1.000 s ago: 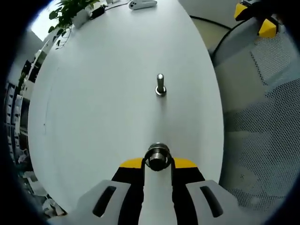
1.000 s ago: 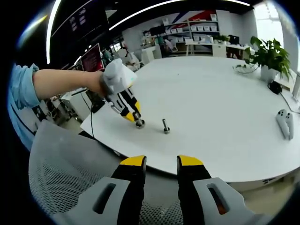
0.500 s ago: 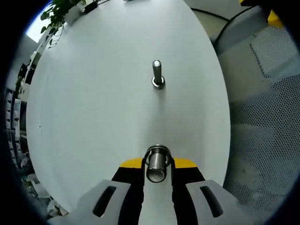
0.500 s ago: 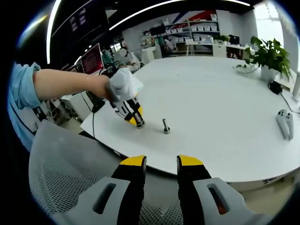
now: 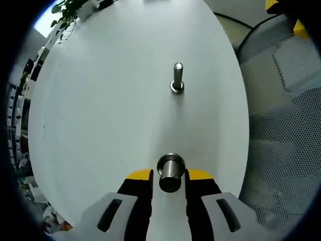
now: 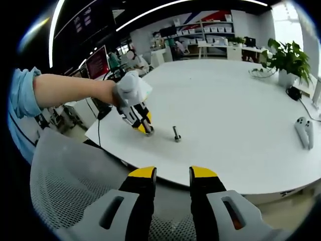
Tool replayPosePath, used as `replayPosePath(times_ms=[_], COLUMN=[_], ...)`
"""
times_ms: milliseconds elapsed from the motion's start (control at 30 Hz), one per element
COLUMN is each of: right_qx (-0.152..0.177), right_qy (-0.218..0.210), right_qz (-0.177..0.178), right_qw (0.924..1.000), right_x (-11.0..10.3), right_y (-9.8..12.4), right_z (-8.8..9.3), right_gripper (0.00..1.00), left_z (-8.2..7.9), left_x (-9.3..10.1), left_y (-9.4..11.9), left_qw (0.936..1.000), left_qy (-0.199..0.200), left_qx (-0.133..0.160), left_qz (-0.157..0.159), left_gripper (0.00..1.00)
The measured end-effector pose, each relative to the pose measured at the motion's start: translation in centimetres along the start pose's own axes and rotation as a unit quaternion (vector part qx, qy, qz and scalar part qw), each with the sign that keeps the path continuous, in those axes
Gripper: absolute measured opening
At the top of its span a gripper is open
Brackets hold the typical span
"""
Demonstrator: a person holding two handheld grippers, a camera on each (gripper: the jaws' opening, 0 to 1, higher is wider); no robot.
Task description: Place the washer onto the threaded stud by aligning its center hole with the stud, sliding it down to the base, and recovering from edge contact or off-axis alignment until the washer reaches the visible bottom stop.
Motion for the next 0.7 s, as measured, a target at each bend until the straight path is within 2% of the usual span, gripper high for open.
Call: replayPosePath(times_ms=[100,167,233,333,400,467,567,667,700], right_qx=[0.001,0.000,0.000,0.000,-0.001,0.000,0.004,0.006,0.007], right_qy=[0.002,0.003,0.004,0.006,0.010,0.010,0.009,0.012,0.013], right_qz=[-0.002,-0.003,-0.004,-0.005,-0.007,-0.005,-0.002,-0.007,-0.008], right_qw=[1.0000,1.0000,1.0000,1.0000,0.9999,0.9999,1.0000,0.9999,0.9999], right_x=[0.0,-0.1,-0.1,-0.1,-0.1,-0.1,-0.1,-0.2,-0.2], right_y=[0.0,0.0,0.0,0.0,0.0,0.0,0.1,0.1,0.1], right_z=[0.0,0.0,0.0,0.0,0.0,0.0,-0.1,-0.1,-0.2], right_gripper=[0.28,0.28,0.28,0.28,0.28,0.29,0.30,0.30,0.30], left_z=[0.3,0.2,-0.1,-0.1,0.0,0.6,1.4,2.9,3.5], left_x=[0.2,0.3,1.0,2.3,3.4,4.8,6.3,8.2,8.9], left_y=[1.3,2.4,4.4,7.9,9.7,12.3,14.8,17.8,18.7], left_qw=[0.9997,0.9981,0.9950,0.9855,0.9793,0.9701,0.9577,0.9327,0.9189], left_qy=[-0.005,-0.010,0.003,0.025,0.024,0.036,0.061,0.112,0.138], left_qx=[0.019,0.048,0.086,0.152,0.184,0.217,0.255,0.315,0.342], left_qz=[-0.016,-0.037,-0.050,-0.072,-0.081,-0.103,-0.119,-0.135,-0.141], left_gripper=[0.31,0.34,0.33,0.33,0.35,0.38,0.38,0.39,0.40])
Point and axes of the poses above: the point that each gripper's makers call its tool centre point, and the gripper's own axes: y roughly backward along the fingers, x roughly to its right, z roughly out of its underside, the point moved 8 cm from there along y, roughly backward along the fingers, and after that the axes turned 6 degrees about z, right-handed, at the moved point
